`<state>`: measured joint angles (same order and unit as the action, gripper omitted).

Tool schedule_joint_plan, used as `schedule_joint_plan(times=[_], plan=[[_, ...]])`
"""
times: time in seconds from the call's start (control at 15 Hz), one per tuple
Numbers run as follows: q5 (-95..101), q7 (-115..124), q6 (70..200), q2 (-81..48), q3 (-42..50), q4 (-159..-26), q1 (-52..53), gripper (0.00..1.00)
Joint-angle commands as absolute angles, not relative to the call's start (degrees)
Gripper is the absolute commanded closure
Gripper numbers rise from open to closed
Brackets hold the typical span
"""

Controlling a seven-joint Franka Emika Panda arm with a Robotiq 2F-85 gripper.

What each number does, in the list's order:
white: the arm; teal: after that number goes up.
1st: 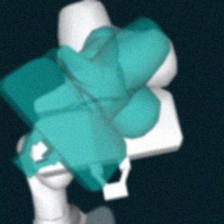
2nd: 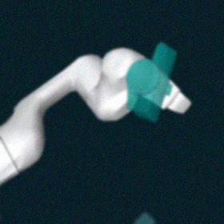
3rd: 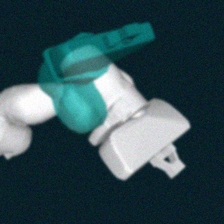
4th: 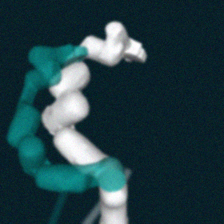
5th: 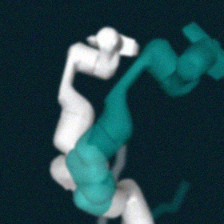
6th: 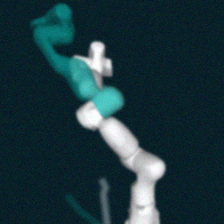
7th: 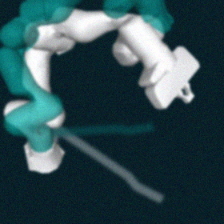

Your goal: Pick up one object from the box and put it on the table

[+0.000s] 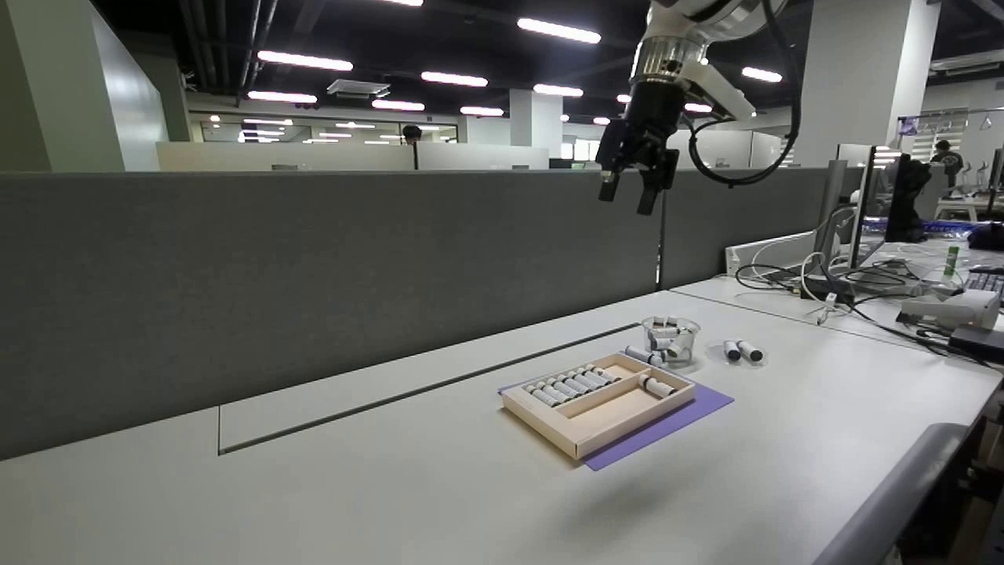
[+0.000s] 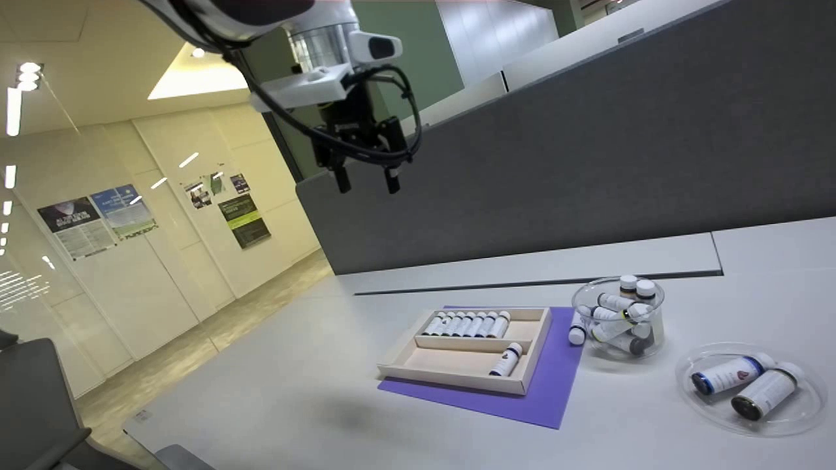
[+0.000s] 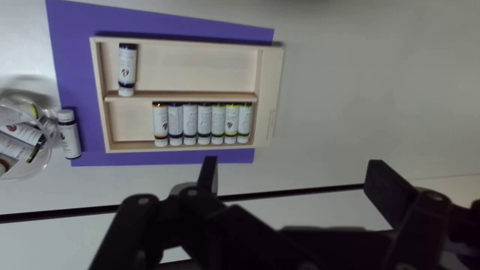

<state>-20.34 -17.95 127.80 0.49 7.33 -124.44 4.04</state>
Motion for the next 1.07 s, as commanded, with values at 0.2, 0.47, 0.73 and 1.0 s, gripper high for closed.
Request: schedule_joint_plan(times=[0.2,0.47,0.73,1.0], plan=[[-19.6,-9.6,129.0,-9.7,4.7,-111.5,-1.5,0.00],[-19.4,-7.8,128.6,-12.4,4.4,-107.9,-2.0,0.00],[-19.5,-7.5,128.6,-12.4,4.3,-107.9,-2.0,0.00],[-10.4,-15.9,138.7,-17.6,5.0,-104.5,-3.7,0.00]])
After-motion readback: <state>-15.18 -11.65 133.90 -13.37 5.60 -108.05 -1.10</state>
